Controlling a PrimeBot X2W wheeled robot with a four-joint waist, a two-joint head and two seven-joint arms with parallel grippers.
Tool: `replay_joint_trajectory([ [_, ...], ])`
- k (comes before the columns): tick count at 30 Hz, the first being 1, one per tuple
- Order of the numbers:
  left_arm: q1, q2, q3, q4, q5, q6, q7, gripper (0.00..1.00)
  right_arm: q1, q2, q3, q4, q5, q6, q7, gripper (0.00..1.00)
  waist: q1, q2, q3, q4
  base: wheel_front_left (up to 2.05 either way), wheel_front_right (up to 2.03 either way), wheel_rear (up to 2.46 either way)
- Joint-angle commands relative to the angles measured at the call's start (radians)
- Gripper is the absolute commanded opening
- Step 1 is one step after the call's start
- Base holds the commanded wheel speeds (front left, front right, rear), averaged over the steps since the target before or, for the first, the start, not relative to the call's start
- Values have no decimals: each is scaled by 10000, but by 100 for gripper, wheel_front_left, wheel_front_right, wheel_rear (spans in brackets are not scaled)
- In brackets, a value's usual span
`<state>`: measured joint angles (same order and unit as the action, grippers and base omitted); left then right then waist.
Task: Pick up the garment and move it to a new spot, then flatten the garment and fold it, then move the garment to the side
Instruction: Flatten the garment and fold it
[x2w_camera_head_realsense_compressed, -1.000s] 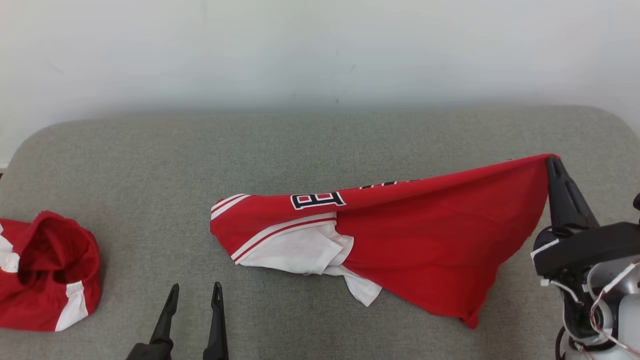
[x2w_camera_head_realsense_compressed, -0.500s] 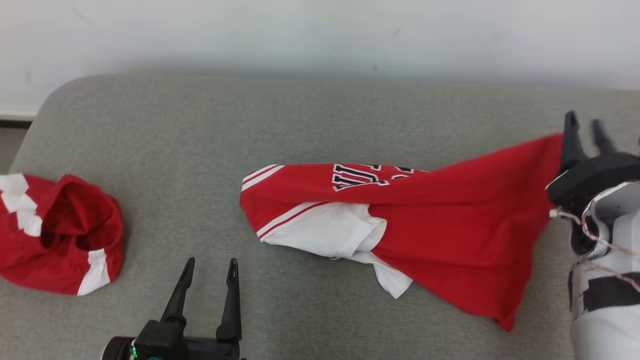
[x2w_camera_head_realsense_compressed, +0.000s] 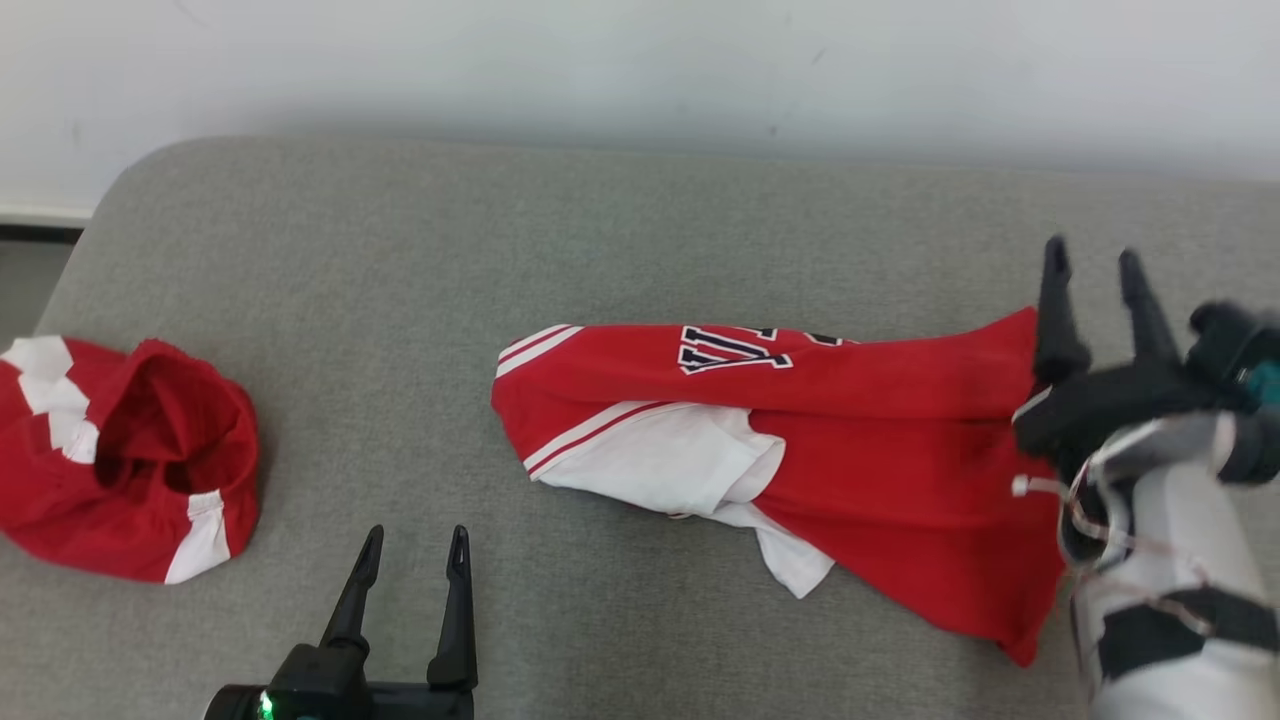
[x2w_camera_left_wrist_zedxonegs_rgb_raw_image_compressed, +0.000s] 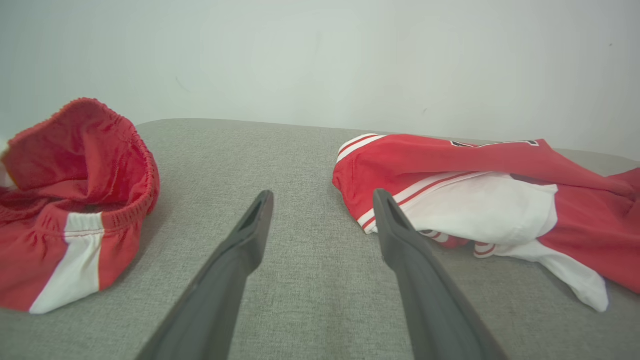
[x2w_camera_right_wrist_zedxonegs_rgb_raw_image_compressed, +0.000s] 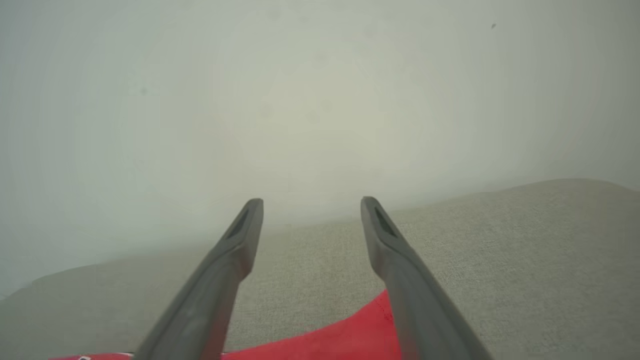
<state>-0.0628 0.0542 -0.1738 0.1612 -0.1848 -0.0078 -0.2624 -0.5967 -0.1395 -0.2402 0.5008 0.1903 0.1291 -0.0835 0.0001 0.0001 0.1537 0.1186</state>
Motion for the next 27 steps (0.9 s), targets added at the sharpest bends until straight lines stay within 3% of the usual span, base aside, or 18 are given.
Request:
replay_joint_trajectory([
  [1, 147, -18, 30, 76, -13, 26, -36, 100, 678, 135, 217, -452, 158, 31, -92, 100, -1, -1, -397, -396, 0, 0, 0],
  [8, 405, -21, 146, 114, -55, 32, -36, 100, 3479, 689, 585, -2879, -103, 31, -514, 100, -1, -1, -706, -914, 0, 0, 0],
  [13, 576, -26, 252, 165, -71, 60, -36, 100, 5155, 901, 839, -3928, -646, 33, -581, 100, -1, -1, -943, -1172, 0, 0, 0],
  [27, 825, -37, 231, 556, -269, 63, -36, 100, 6501, 905, 1545, -4116, -20, 31, -546, 100, -1, -1, -1377, -1465, 0, 0, 0],
])
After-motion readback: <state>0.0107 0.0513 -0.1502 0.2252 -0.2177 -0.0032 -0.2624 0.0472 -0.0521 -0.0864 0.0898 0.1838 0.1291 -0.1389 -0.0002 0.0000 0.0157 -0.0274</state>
